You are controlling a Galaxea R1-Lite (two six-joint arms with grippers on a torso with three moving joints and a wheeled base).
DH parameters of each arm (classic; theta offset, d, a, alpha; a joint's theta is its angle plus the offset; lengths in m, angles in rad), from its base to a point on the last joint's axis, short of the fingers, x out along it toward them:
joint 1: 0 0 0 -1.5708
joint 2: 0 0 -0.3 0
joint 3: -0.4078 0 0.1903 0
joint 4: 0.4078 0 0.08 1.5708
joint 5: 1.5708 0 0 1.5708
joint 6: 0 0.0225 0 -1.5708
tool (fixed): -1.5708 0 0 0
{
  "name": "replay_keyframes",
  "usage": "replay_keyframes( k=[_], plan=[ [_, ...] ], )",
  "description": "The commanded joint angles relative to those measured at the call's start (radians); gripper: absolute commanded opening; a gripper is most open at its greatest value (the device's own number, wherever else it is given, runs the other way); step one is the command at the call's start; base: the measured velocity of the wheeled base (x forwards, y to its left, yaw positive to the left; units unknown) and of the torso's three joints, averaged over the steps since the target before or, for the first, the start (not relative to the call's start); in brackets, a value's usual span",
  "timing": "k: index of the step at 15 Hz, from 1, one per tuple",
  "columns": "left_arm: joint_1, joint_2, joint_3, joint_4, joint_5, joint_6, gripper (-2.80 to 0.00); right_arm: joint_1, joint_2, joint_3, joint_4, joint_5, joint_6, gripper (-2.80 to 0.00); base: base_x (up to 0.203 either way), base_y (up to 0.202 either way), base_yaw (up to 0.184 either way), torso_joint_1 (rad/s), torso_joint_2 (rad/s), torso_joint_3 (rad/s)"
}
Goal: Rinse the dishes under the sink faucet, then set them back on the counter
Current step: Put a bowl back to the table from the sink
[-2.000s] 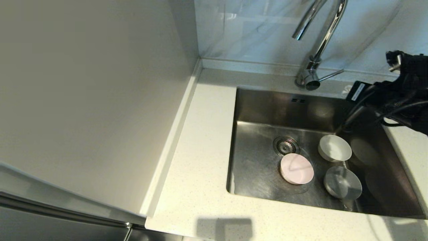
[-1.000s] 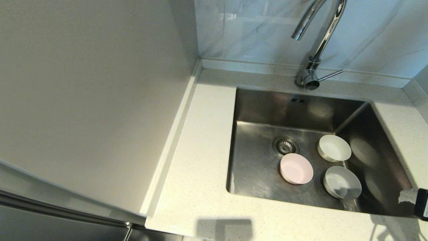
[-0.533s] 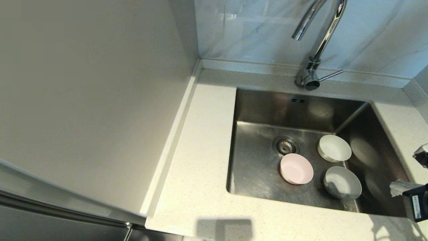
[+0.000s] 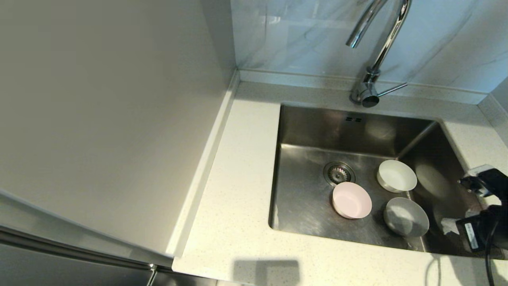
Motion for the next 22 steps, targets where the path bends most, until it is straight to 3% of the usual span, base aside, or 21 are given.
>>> replay_keyframes(
  k=[1, 3, 5, 9, 13, 19, 22],
  plan=[
    [0.0, -0.003, 0.0, 0.0, 0.0, 0.0, -2.8, 0.049, 0.117, -0.105, -0.002, 0.004, 0.077, 0.0, 0.0, 0.0, 0.0, 0.0, 0.0, 0.0],
    [0.0, -0.003, 0.0, 0.0, -0.001, -0.001, -2.8, 0.113, 0.227, -0.23, 0.001, -0.009, 0.221, 0.0, 0.0, 0.0, 0.0, 0.0, 0.0, 0.0],
    [0.0, -0.003, 0.0, 0.0, 0.0, 0.0, -2.8, 0.142, 0.342, -0.347, 0.005, -0.058, 0.285, 0.0, 0.0, 0.0, 0.0, 0.0, 0.0, 0.0],
    [0.0, -0.003, 0.0, 0.0, 0.0, -0.001, -2.8, 0.155, 0.484, -0.523, 0.046, -0.164, 0.309, 0.0, 0.0, 0.0, 0.0, 0.0, 0.0, 0.0],
    [0.0, -0.003, 0.0, 0.0, 0.0, 0.0, -2.8, 0.153, 0.511, -0.71, 0.385, -0.279, 0.316, 0.0, 0.0, 0.0, 0.0, 0.0, 0.0, 0.0],
    [0.0, -0.003, 0.0, 0.0, -0.001, -0.001, -2.8, 0.152, 0.566, -0.733, 0.385, -0.287, 0.322, 0.0, 0.0, 0.0, 0.0, 0.0, 0.0, 0.0],
    [0.0, -0.003, 0.0, 0.0, 0.0, -0.001, -2.8, 0.154, 0.654, -0.835, 0.39, -0.308, 0.41, 0.0, 0.0, 0.0, 0.0, 0.0, 0.0, 0.0]
  ],
)
